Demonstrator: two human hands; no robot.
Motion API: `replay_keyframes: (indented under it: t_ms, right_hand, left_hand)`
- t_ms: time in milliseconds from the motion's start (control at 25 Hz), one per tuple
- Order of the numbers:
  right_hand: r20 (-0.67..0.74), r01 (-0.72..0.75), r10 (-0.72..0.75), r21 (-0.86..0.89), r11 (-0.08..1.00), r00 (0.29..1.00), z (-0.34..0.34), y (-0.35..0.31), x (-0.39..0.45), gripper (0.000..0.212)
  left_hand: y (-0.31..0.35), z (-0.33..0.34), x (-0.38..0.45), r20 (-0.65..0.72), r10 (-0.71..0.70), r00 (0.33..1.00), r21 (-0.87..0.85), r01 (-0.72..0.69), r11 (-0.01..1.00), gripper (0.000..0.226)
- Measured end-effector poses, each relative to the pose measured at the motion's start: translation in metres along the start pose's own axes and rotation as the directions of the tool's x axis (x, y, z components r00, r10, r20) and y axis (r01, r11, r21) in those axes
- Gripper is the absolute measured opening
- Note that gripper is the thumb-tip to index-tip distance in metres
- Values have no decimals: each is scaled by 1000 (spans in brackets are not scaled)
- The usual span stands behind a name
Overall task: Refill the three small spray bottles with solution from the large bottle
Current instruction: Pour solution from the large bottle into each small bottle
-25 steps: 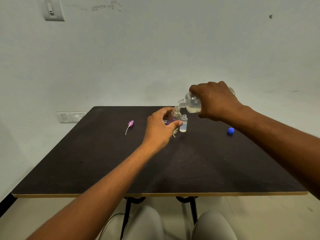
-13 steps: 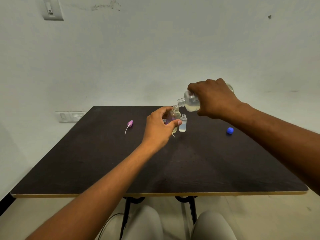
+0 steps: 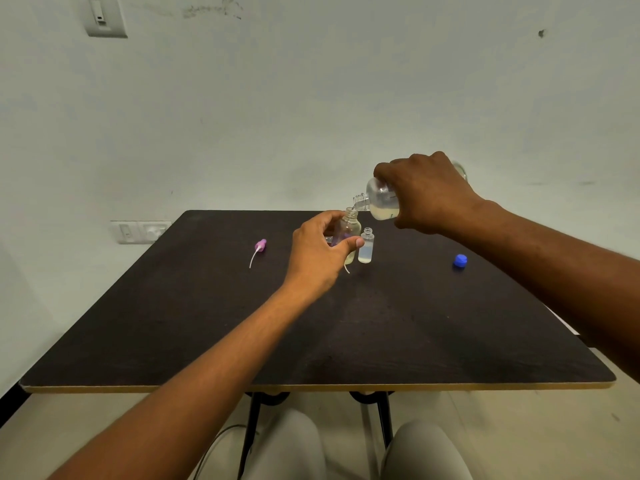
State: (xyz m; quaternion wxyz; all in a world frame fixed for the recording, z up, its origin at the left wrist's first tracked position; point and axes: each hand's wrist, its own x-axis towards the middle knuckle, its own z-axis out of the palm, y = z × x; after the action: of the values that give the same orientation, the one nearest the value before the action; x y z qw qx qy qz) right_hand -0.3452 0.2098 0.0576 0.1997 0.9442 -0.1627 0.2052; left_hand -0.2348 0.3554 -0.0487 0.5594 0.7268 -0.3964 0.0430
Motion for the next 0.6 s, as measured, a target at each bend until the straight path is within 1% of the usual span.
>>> replay_keyframes:
  t_ms: [320, 600]
  right_hand:
    - [-7, 19, -19, -25, 1000, 1000, -3, -1, 4, 50]
    - [-7, 29, -29, -42, 999, 1000, -5, -3, 6, 50]
  left_hand:
    - [-2, 0, 3, -14, 2, 1000, 20, -2, 1000, 58]
    - [-3, -1, 4, -15, -7, 1000, 20, 7, 1000, 56]
